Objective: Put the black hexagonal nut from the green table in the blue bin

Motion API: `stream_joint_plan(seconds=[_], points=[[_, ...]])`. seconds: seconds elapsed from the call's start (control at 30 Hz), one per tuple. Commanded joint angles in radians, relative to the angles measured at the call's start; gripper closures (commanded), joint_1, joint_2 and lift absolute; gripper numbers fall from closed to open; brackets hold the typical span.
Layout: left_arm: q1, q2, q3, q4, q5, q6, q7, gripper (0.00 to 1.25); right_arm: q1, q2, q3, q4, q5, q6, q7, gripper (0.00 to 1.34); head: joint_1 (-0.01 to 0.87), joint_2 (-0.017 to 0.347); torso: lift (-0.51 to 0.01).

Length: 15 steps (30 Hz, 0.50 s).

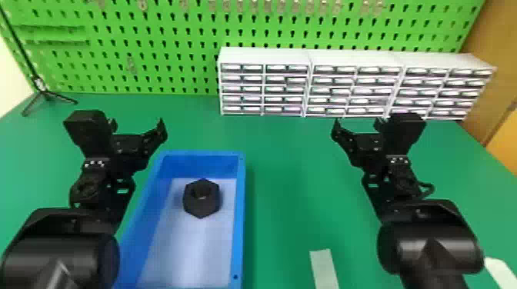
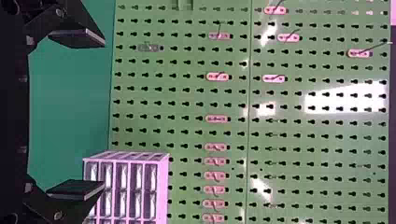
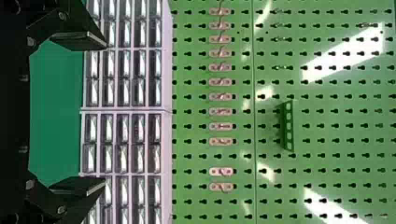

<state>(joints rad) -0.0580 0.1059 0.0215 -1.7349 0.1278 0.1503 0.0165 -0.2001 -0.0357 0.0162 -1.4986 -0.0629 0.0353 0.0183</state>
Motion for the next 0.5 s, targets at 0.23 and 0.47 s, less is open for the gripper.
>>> stream_joint_plan(seconds=[0.23, 0.47], points=[[0.001, 0.000, 0.003, 0.002, -0.007, 0.000, 0.000, 0.20, 0.005, -0.003, -0.005, 0.003, 0.002, 0.003, 0.000, 0.26, 0.686, 0.028, -0.096], [0.001, 0.000, 0.001, 0.005, -0.008, 0.000, 0.000, 0.20, 0.007, -0.003, -0.005, 0.005, 0.002, 0.005, 0.000, 0.26, 0.686, 0.028, -0.096]])
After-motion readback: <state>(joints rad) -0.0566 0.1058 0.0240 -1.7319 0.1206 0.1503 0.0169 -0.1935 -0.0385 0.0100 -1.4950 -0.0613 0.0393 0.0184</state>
